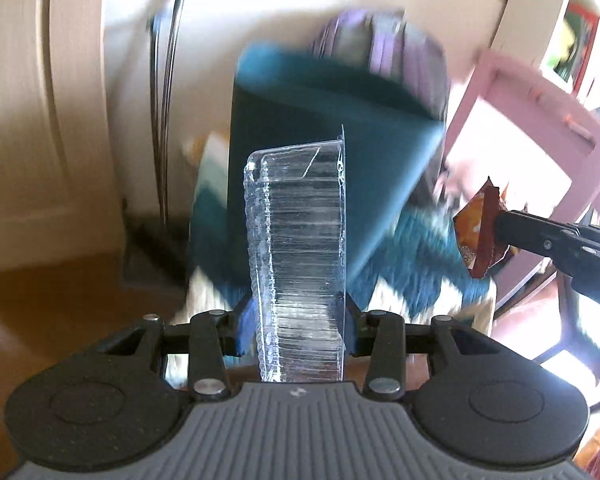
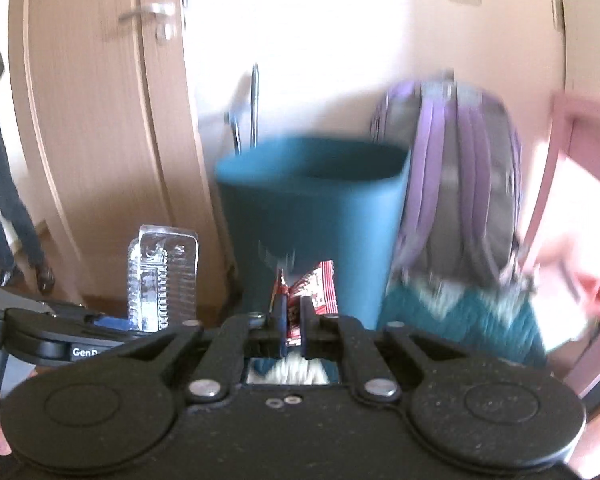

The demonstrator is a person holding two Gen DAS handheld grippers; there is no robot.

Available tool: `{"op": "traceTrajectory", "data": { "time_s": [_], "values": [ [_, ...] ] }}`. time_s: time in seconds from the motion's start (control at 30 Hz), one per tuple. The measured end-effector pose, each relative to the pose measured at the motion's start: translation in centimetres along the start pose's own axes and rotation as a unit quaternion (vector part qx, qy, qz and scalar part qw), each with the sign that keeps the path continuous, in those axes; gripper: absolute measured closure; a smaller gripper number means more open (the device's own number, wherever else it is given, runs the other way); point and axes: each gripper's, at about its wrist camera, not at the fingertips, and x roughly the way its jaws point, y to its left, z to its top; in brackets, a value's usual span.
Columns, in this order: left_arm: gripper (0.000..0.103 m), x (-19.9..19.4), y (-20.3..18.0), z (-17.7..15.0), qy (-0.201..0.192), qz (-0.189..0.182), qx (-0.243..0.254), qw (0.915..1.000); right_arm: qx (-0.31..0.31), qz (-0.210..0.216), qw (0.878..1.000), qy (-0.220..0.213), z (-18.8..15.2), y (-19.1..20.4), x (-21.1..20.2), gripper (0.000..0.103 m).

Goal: Collect trash
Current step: 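Lift the clear tray and red wrapper up to the teal bin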

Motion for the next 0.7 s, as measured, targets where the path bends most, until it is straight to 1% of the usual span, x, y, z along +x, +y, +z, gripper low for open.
{"op": "traceTrajectory", "data": {
  "time_s": [0.17,0.27,0.37,0.43,0.53,0.7],
  "values": [
    [0.061,-2.6,-1.2,7.1,-0.070,-0.002,0.027,0.9972,-0.024,-0.005,0.998,-0.050,5.1,-0.1,-0.5,0.098],
    [0.061,-3.2,-2.2,11.3,-0.095,-0.003,0.043,0.9945,-0.035,-0.010,0.997,-0.069,7.1,-0.3,-0.1,0.098],
    [0.061,-2.7,-3.3,14.5,-0.112,0.008,0.062,0.9918,-0.041,-0.016,0.996,-0.076,8.5,-0.8,1.0,0.098],
    [0.061,-1.7,-3.9,16.6,-0.108,0.011,0.066,0.9920,-0.042,-0.019,0.996,-0.076,9.0,-1.0,1.7,0.098],
    [0.061,0.7,-4.1,18.3,-0.090,0.015,0.062,0.9939,-0.035,-0.018,0.997,-0.071,9.9,-1.5,3.1,0.098],
    [0.061,5.5,-4.0,19.5,-0.052,0.030,0.068,0.9959,-0.023,-0.018,0.998,-0.049,10.2,-2.5,6.7,0.098]
  ]
}}
